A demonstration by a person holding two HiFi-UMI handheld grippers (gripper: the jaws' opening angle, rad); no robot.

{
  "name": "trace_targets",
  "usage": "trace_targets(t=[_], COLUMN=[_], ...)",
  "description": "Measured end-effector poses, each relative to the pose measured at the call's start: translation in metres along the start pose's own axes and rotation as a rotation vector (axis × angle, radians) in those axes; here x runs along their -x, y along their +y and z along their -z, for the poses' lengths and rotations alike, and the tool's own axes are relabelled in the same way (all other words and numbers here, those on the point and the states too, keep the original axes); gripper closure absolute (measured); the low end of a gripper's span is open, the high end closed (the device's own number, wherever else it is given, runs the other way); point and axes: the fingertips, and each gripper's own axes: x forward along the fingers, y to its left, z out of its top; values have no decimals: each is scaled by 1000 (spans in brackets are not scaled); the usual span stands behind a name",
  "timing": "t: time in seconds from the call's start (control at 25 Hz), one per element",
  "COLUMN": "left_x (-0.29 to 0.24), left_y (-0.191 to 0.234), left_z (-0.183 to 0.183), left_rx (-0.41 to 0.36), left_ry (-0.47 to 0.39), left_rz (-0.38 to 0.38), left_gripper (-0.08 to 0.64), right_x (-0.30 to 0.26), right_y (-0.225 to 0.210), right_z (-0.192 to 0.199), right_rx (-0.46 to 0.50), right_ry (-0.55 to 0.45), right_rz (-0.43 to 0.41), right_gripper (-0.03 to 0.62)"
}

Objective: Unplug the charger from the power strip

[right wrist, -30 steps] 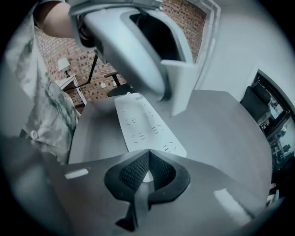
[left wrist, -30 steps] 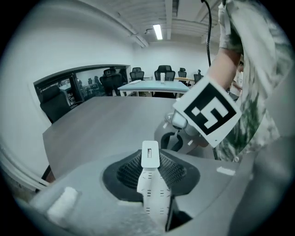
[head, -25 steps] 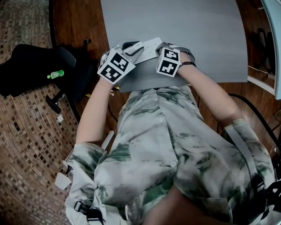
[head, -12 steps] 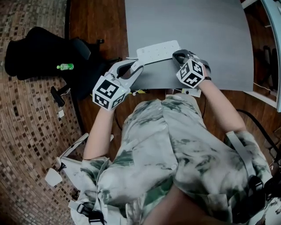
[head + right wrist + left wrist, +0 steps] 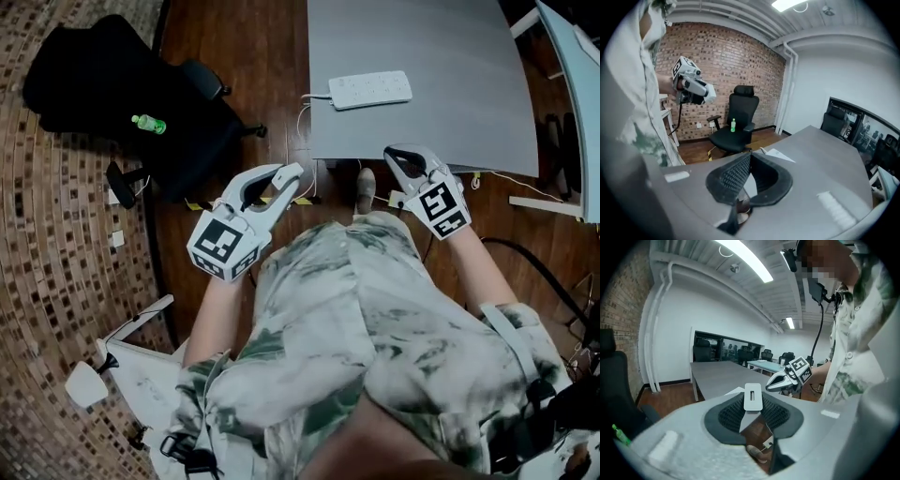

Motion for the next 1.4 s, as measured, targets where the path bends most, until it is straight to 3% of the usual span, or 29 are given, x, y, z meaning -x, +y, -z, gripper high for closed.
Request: trace_targets(t=[0.32,0.6,0.8,1.04,1.2,1.4], left_x=[89,103,105,111,134,178], left_y=[-66,-125,-192,-292,-351,-394], left_z=[31,44,60,68,88,109], left_rx=[-25,-99,-129,-133,-89,-82], left_ry=[-22,-32,-20,6,44,79], left_rz=[102,150,171,142,110,92], left_gripper=[456,456,456,456,456,456], right_x=[84,147,200,279,308,329], right_y=[150,196,239,292,333,379], right_z=[-31,-10,19,60,84,91], right_rx=[-71,-99,-91,-114,-142,-147], right_ry=[-10,6,-14,-73,-102,-128], right_rz=[78,134,135,99,42,28], right_gripper=[588,588,588,588,588,588])
